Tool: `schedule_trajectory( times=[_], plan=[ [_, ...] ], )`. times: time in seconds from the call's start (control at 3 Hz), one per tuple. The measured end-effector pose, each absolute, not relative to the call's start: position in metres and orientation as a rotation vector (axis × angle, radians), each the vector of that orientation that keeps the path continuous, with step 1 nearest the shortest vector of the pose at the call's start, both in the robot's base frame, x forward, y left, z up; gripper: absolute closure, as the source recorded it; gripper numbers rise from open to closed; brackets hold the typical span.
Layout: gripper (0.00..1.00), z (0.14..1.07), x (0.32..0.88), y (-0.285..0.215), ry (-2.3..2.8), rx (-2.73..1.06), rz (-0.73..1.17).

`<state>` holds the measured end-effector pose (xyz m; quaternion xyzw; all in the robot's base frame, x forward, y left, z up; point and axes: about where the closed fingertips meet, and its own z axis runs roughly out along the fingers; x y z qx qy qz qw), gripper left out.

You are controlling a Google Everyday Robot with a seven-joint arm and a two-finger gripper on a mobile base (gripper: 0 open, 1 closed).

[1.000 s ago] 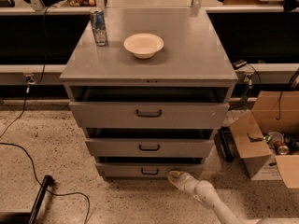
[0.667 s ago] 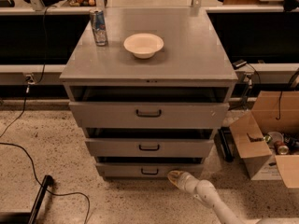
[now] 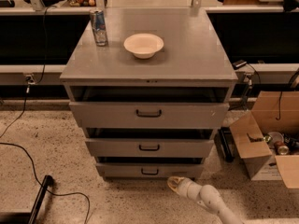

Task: Close bottom drawer

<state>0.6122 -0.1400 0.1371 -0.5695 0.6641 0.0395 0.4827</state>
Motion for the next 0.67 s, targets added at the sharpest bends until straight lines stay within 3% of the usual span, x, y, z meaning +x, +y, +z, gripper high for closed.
schedule_trajectory(
  times=[0.67],
  plan=[
    [1.00,0.172,0.561,-0.166,1.593,-1.202,0.283]
  ],
)
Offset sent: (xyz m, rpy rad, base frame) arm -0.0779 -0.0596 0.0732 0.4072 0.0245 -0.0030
